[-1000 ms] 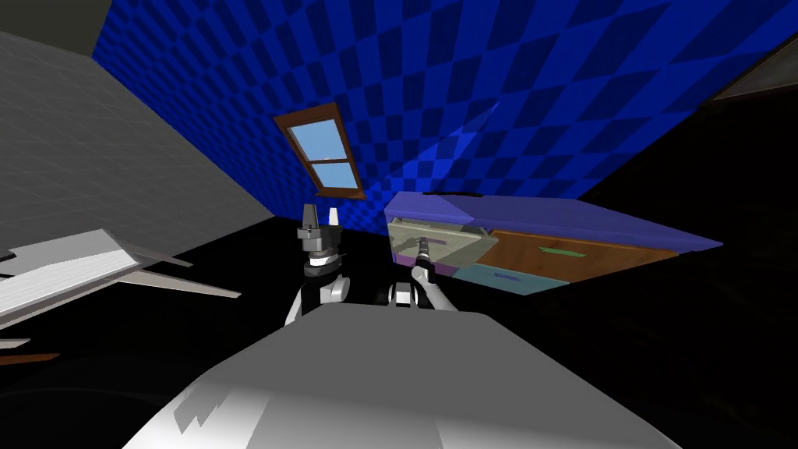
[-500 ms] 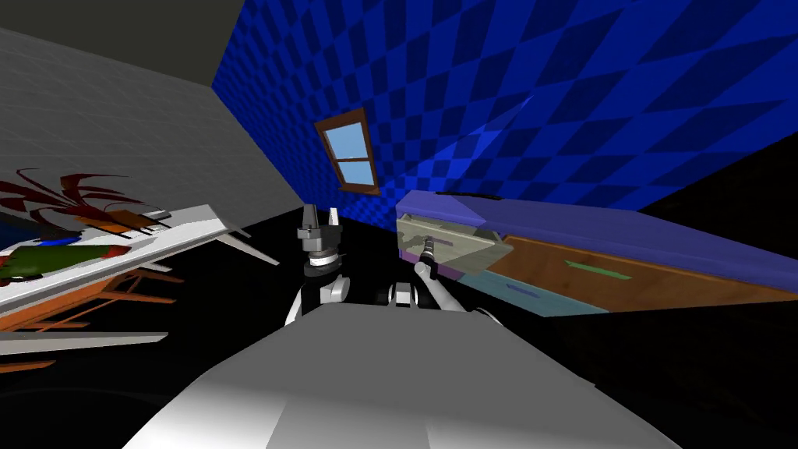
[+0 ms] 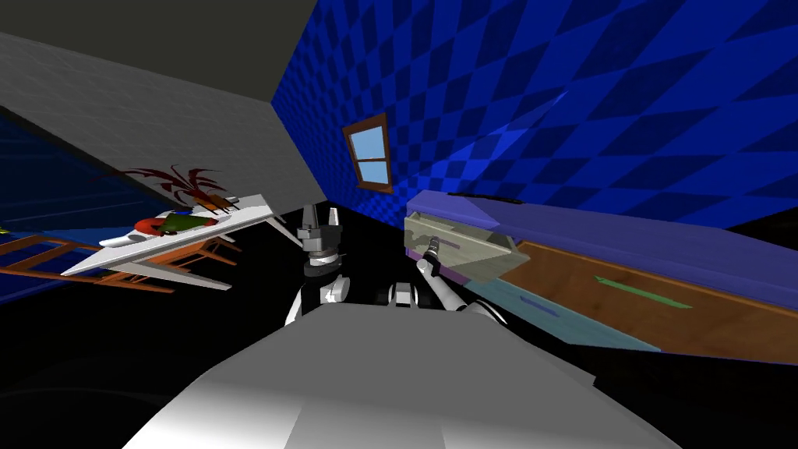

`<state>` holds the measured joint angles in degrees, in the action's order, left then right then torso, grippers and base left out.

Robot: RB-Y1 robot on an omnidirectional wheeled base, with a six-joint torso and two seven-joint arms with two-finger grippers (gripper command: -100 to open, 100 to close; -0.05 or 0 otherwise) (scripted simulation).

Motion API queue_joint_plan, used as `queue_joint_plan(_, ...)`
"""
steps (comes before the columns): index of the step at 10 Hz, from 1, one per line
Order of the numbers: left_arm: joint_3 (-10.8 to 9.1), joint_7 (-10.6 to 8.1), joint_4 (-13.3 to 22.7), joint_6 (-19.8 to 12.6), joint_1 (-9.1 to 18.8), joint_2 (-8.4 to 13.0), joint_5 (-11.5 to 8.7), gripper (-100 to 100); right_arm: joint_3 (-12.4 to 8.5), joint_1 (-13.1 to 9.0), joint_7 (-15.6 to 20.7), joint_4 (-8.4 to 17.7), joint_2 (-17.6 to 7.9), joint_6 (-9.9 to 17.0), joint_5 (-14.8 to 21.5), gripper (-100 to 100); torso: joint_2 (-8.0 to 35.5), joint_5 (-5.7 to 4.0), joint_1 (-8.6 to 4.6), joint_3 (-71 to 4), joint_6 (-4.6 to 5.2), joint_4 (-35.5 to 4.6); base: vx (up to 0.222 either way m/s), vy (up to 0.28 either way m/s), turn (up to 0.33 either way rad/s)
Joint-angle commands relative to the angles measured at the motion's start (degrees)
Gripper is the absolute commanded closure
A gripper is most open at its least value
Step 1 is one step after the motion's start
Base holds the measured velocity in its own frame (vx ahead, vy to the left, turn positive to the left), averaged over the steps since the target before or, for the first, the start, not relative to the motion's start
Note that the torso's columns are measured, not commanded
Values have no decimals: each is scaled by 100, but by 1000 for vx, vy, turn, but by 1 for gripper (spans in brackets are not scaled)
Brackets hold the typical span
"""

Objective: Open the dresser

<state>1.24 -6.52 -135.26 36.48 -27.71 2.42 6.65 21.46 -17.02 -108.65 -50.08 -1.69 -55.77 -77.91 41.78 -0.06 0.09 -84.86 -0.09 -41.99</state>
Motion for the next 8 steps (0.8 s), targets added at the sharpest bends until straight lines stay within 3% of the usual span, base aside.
queue_joint_plan(1, 0, 0, 0, 0, 2, 0, 0, 0, -77, -345, 5, 432, -122, -419, -428, 100, 8, -11, -7, 5, -21, 7, -168, -52, 395)
queue_joint_plan(2, 0, 0, 1, -1, 2, 1, 0, 0, -77, -345, 5, 512, -122, -454, -526, 100, 30, -11, -10, 17, -22, -2, -151, -38, 368)
queue_joint_plan(3, 0, 0, 1, -1, 2, 0, 0, 0, -119, -521, 14, 643, -184, -689, -746, 100, 25, -8, -4, 17, -15, -3, -166, -13, 393)
queue_joint_plan(4, 0, 0, 1, -1, 2, 0, 0, 0, -119, -521, 14, 742, -184, -689, -778, 100, 18, -6, 7, 12, -25, -4, -127, 1, 265)
queue_joint_plan(6, 0, 0, 1, -1, 2, 0, 0, 0, -203, -874, 30, 1203, -308, -1117, -1160, 100, 1, -8, 0, 1, -26, 0, -161, 4, 402)
queue_joint_plan(7, 0, 0, 1, -1, 2, 0, 0, 0, -203, -874, 30, 1203, -308, -1159, -1283, 100, 11, -5, 8, 6, -34, -8, -137, 9, 341)
queue_joint_plan(8, 0, 0, 1, -1, 1, 1, 0, 0, -327, -952, 224, 1085, -314, -1041, -1228, -100, 2, -2, 11, 3, -35, -12, -91, 0, -17)
